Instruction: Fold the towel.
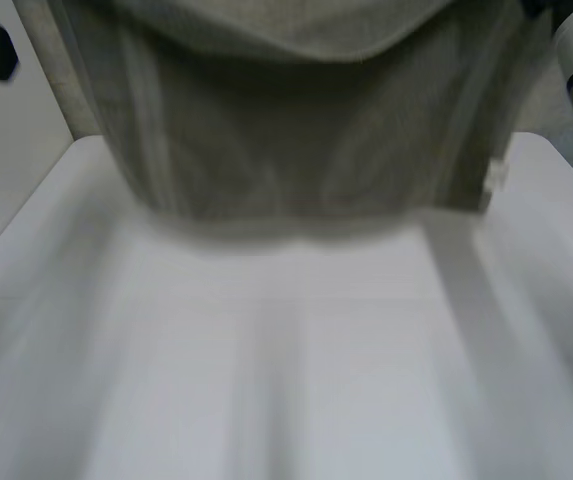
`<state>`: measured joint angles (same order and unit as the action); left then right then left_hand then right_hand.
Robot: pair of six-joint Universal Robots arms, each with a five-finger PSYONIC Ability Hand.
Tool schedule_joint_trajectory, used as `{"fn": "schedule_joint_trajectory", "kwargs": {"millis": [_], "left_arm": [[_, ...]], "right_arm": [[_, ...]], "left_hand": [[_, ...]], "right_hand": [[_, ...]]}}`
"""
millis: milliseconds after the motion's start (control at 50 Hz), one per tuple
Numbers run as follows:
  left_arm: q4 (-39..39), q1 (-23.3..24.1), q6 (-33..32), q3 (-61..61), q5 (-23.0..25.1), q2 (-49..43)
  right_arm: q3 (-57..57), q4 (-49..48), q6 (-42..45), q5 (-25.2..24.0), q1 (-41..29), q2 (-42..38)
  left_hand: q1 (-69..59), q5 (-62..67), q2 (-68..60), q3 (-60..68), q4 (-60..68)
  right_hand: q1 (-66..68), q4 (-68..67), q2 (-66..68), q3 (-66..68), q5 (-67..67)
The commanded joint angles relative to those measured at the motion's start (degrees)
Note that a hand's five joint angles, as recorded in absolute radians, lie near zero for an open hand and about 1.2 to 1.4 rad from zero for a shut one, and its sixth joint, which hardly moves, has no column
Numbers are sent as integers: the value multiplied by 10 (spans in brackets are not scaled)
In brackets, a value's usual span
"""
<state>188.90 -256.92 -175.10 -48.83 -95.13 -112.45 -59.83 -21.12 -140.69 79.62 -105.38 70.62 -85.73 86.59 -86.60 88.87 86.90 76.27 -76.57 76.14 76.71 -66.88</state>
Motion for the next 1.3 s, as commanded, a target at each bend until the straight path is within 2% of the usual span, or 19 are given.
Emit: {"fn": "schedule_joint_trajectory", "kwargs": {"millis": [20,160,220,260,320,420,600,640,700,740,840,980,1020,1040,1080,1120,1140,1180,1300], "left_arm": [[57,-10,39,-105,-1,50],[102,-24,37,-287,43,68],[147,-48,36,-390,71,80],[208,-67,34,-488,100,87],[239,-73,34,-531,117,89],[304,-102,31,-641,169,91],[217,-162,33,-695,231,198],[163,-198,34,-705,253,258],[141,-215,38,-710,267,294],[111,-244,41,-713,293,351],[103,-273,42,-713,315,383],[124,-271,35,-714,311,330],[156,-241,35,-694,305,250],[156,-241,35,-694,305,250],[172,-216,35,-671,299,210],[184,-173,34,-618,259,122],[184,-173,34,-617,259,122],[182,-135,27,-548,201,39],[152,-104,-3,-444,132,-56]], "right_arm": [[-88,13,-39,-32,-3,47],[-192,47,-38,-83,3,58],[-227,48,-37,-102,4,65],[-300,40,-31,-150,17,73],[-371,39,-20,-191,36,75],[-454,40,14,-216,46,86],[-511,122,46,-213,93,221],[-509,206,45,-233,136,283],[-493,272,49,-265,168,331],[-482,296,48,-288,179,346],[-458,320,50,-345,213,355],[-434,298,72,-359,221,267],[-389,294,95,-343,198,184],[-389,294,96,-343,198,183],[-333,296,105,-316,175,105],[-300,296,105,-298,164,63],[-300,296,105,-298,163,63],[-232,299,104,-254,130,-11],[-109,299,102,-185,81,-130]], "left_hand": [[57,-166,66,-89,-69],[57,-166,66,-89,-69],[57,-166,66,-89,-69],[57,-166,66,-89,-69],[57,-166,66,-89,-69],[57,-166,66,-89,-69],[57,-166,66,-89,-69],[57,-166,66,-89,-69],[57,-166,66,-89,-69],[57,-166,66,-89,-69],[57,-166,66,-89,-69],[57,-166,66,-89,-69],[57,-166,66,-89,-69],[57,-166,66,-89,-69],[57,-166,66,-89,-69],[57,-166,66,-89,-69],[57,-166,66,-89,-69],[57,-166,66,-89,-69],[57,-166,66,-89,-69]], "right_hand": [[37,-34,39,33,-31],[37,-34,39,33,-31],[37,-34,39,33,-31],[37,-34,39,33,-31],[37,-34,39,33,-31],[37,-34,39,33,-31],[37,-34,39,33,-31],[37,-34,39,33,-31],[37,-34,39,33,-31],[37,-34,39,33,-31],[37,-34,39,33,-31],[37,-34,39,33,-31],[37,-34,39,33,-31],[37,-34,39,33,-31],[37,-34,39,33,-31],[37,-34,39,33,-31],[37,-34,39,33,-31],[37,-34,39,33,-31],[37,-34,39,33,-31]]}}
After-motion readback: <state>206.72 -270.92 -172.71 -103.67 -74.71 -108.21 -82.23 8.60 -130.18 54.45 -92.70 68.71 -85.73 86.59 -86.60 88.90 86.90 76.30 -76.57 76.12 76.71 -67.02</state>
